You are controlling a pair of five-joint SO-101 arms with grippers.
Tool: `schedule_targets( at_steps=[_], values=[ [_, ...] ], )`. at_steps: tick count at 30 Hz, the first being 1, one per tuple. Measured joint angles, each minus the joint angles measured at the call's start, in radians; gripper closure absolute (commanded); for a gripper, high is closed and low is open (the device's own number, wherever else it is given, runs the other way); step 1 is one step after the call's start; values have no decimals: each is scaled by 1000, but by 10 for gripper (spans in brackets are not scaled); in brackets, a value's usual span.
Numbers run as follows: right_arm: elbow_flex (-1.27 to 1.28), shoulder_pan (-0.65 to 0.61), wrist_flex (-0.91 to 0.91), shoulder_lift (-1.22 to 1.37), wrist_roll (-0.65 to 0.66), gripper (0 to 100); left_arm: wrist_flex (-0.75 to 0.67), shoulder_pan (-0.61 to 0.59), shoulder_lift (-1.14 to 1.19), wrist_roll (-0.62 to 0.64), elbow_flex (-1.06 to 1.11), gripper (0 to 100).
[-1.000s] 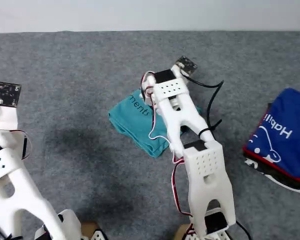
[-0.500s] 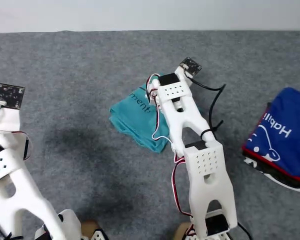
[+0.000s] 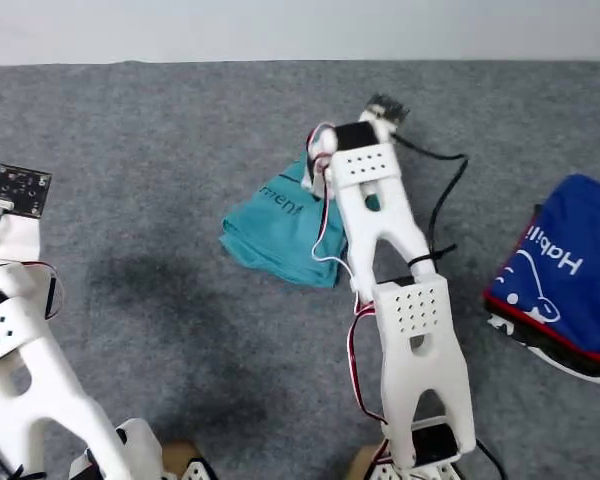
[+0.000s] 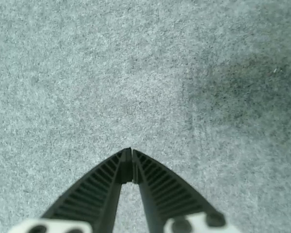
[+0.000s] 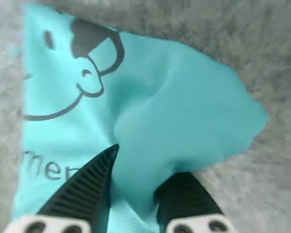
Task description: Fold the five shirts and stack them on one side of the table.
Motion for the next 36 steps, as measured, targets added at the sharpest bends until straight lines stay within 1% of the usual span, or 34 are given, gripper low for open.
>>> schedule_targets(
  at_steps=[2, 4, 11, 15, 25, 30, 36],
  values=[
    [-98, 15, 74, 0, 44, 991, 0, 0, 0, 0, 0, 994],
    [-161, 38, 84, -2, 98, 991, 0, 0, 0, 0, 0, 994],
    [-180, 137, 84, -61, 275, 991, 0, 0, 0, 0, 0, 994],
    [-89, 187, 84, -173, 374, 991, 0, 0, 0, 0, 0, 994],
    [252, 321, 86, -552, 537, 991, 0, 0, 0, 0, 0, 994],
    [293, 407, 86, -664, 611, 991, 0, 0, 0, 0, 0, 994],
    [295, 526, 86, -678, 641, 991, 0, 0, 0, 0, 0, 994]
  ],
)
